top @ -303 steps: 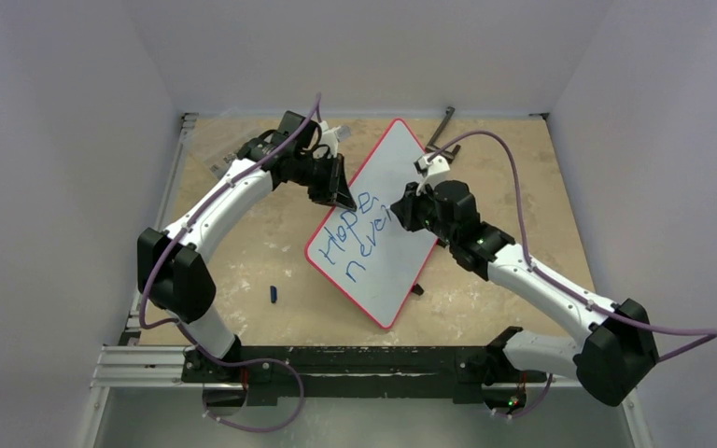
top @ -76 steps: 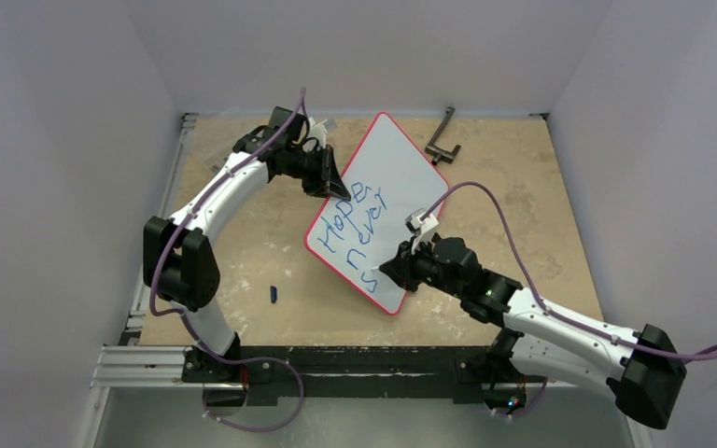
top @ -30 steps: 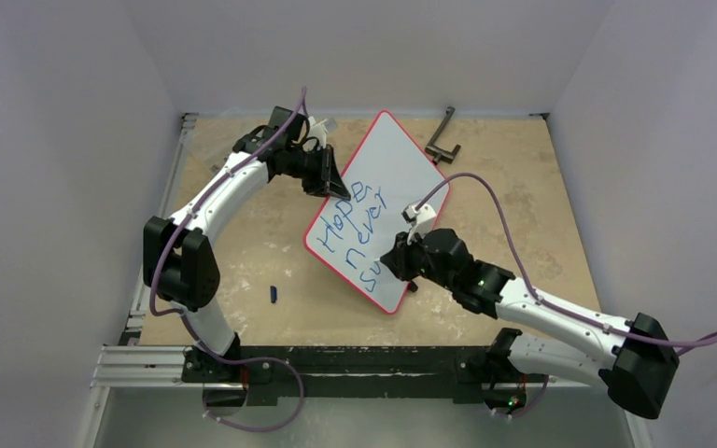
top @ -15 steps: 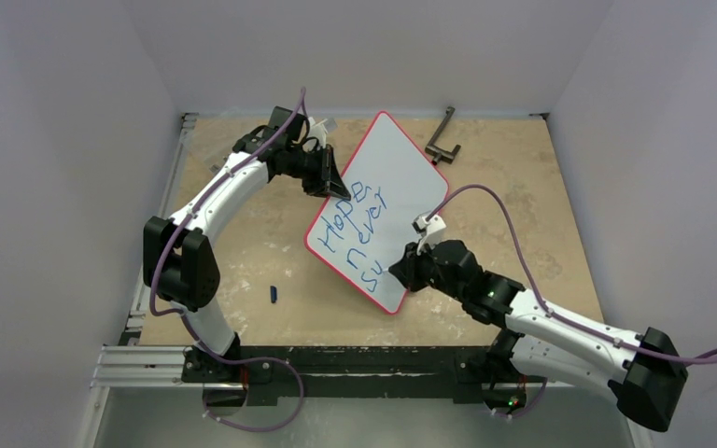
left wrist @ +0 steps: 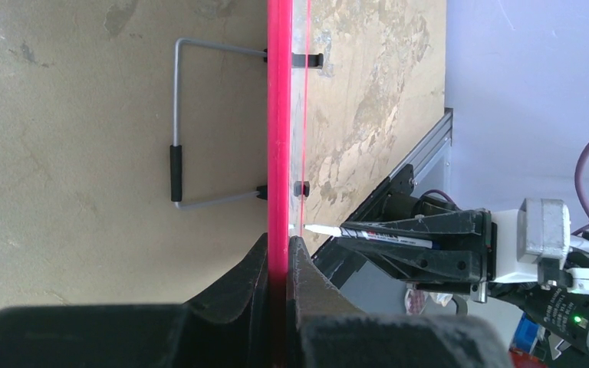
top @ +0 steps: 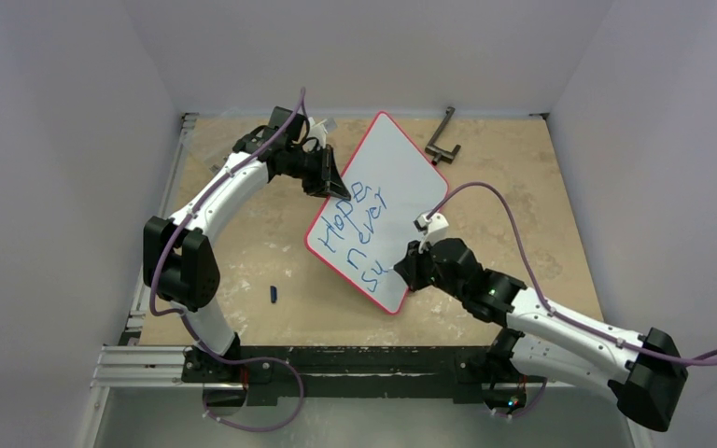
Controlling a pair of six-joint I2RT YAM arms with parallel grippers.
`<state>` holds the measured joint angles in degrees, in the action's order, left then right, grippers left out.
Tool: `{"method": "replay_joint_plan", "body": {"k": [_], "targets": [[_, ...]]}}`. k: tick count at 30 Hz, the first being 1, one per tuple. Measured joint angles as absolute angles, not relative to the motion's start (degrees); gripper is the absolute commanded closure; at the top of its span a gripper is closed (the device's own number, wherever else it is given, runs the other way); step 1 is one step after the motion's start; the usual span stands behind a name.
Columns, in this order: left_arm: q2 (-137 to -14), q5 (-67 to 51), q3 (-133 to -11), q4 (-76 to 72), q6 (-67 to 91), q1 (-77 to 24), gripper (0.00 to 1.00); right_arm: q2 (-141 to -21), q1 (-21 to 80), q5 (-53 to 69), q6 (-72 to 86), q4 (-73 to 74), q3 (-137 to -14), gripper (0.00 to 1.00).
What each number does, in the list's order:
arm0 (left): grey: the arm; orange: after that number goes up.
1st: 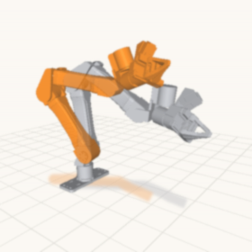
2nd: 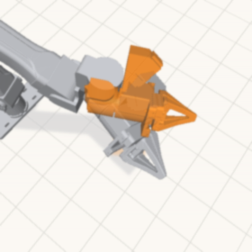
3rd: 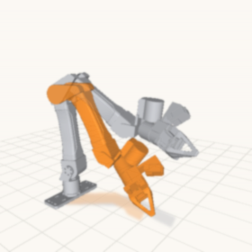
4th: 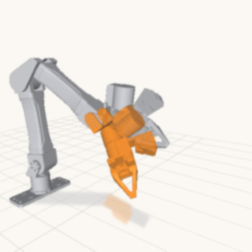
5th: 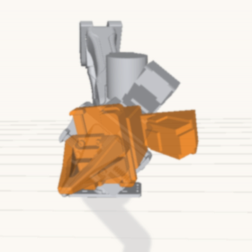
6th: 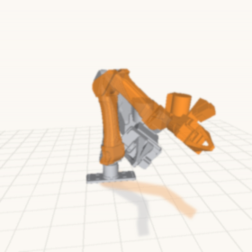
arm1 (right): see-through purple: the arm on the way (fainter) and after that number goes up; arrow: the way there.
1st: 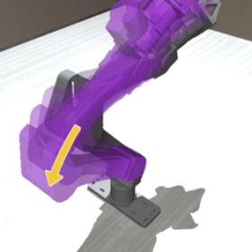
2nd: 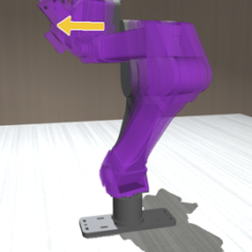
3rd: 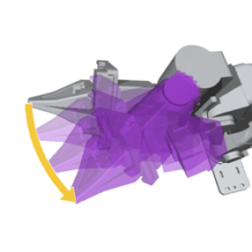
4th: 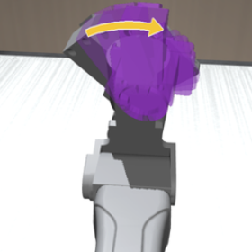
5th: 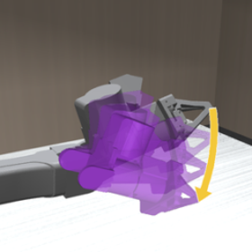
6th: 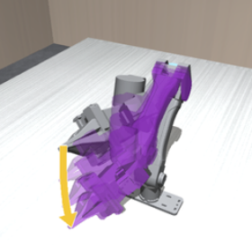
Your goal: Write a sentence on the whiteboard
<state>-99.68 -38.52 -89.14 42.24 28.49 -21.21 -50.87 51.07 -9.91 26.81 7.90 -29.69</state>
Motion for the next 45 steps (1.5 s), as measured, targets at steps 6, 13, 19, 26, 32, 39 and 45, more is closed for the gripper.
{"method": "replay_joint_plan", "body": {"k": [6,13,19,26,32,39,45], "targets": [[-99.68,-38.52,-89.14,42.24,28.53,-21.21,1.00,-50.83,51.07,-11.11,25.36,9.50,-33.45,1.00],[-99.68,-38.52,-89.14,42.24,28.53,-21.21,1.00,-52.14,51.05,-11.22,23.75,8.40,-36.91,1.00],[-99.68,-38.54,-89.14,42.24,28.53,-21.21,1.00,-55.94,51.05,-10.96,23.18,7.01,-37.39,1.00],[-99.66,-38.54,-89.14,42.24,28.53,-21.21,1.00,-58.89,51.07,-10.79,22.85,4.80,-38.41,1.00],[-99.66,-38.54,-89.14,42.24,28.53,-21.21,1.00,-60.05,51.05,-10.79,22.85,4.10,-38.46,1.00],[-99.66,-38.54,-89.14,42.24,28.45,-21.21,1.00,-59.27,51.05,-10.81,23.00,2.57,-36.84,1.00],[-99.63,-38.54,-89.14,42.19,28.10,-21.21,1.00,-57.08,51.05,-10.83,24.05,1.91,-33.30,1.00]]}}
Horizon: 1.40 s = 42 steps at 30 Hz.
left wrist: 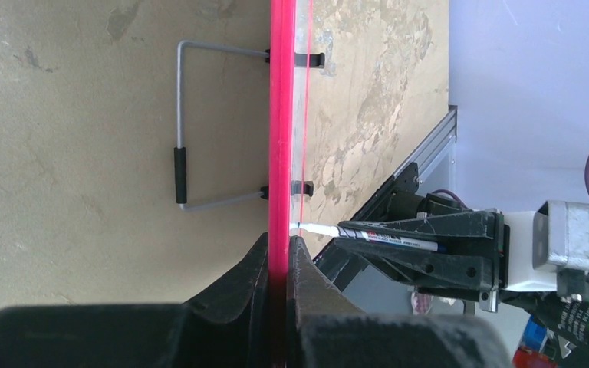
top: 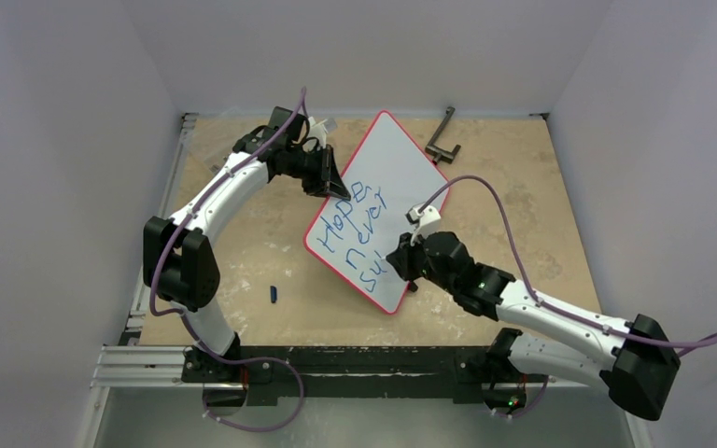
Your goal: Write a sentence on the whiteboard
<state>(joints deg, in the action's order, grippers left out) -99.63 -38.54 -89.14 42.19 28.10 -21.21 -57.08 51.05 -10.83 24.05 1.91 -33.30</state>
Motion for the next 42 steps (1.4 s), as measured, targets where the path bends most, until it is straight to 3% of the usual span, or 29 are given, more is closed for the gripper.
{"method": "replay_joint_plan", "body": {"k": [16,42], "targets": [[-99.63,-38.57,-89.14,42.02,27.22,-21.21,1.00,-53.93,51.00,-10.85,26.61,1.69,-28.71,1.00],[-99.61,-38.57,-89.14,41.74,27.07,-20.75,1.00,-62.65,50.98,-12.64,24.08,2.76,-38.89,1.00]]}}
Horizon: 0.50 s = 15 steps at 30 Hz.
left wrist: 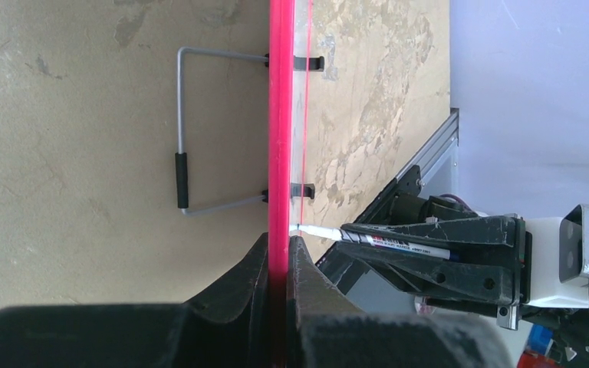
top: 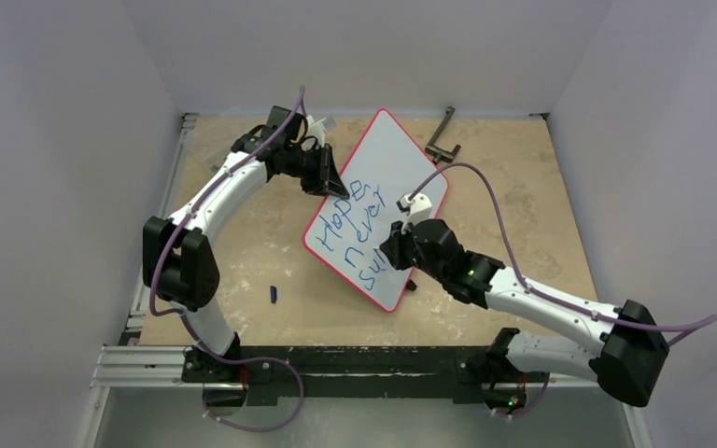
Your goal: Write a sentence on the whiteboard
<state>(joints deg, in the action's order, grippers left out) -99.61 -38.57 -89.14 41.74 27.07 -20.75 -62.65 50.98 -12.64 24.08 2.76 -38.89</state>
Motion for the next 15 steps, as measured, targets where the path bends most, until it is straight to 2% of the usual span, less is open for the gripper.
{"method": "replay_joint_plan", "body": {"k": [15], "targets": [[-99.61,-38.54,-89.14,41.91,28.56,-20.75,1.00,-60.90,50.98,-14.06,22.76,5.91,-42.96,1.00]]}}
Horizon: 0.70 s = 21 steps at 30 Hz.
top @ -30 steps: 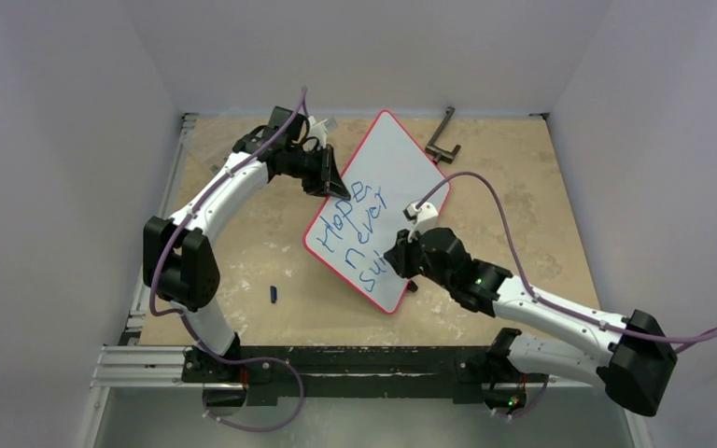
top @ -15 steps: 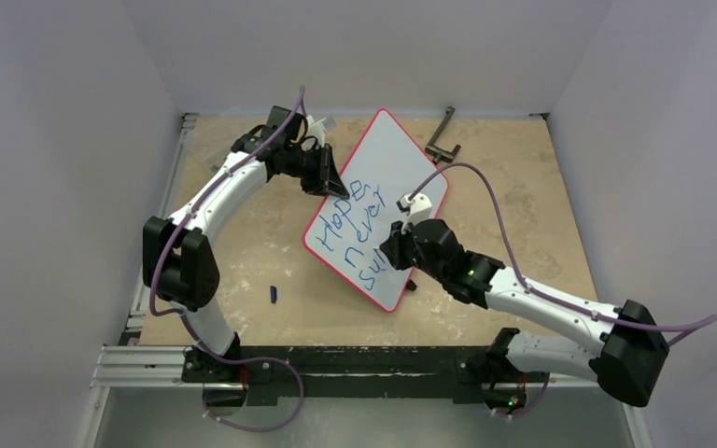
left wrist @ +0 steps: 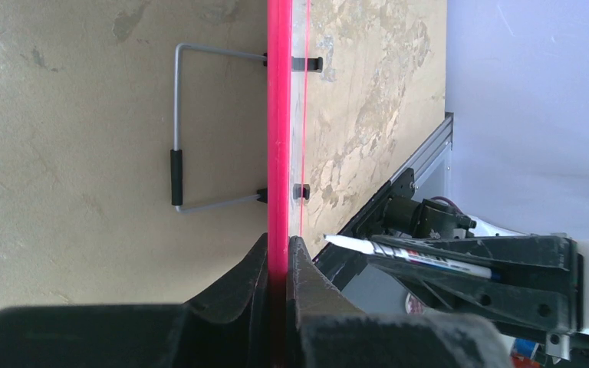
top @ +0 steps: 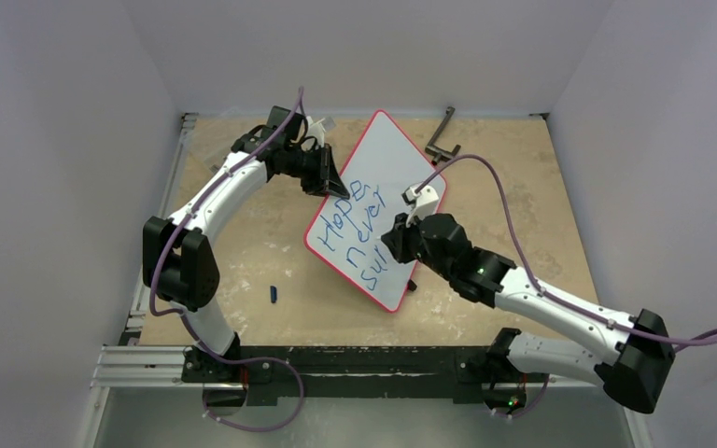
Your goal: Write a sentence on the whiteboard
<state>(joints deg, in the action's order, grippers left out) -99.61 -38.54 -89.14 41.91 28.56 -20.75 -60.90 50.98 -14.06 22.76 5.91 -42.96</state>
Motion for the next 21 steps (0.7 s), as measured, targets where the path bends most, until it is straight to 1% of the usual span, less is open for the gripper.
{"method": "replay_joint_plan", "body": {"k": [6,21], "targets": [[-99.61,-38.54,-89.14,41.93,28.56,-20.75,1.00,-57.98,50.98,-14.39,22.15,6.20,-43.18,1.00],[-99.61,-38.52,-89.12,41.93,28.56,-20.75,1.00,-62.81,50.46,-14.24,21.82,4.93,-43.09,1.00]]}}
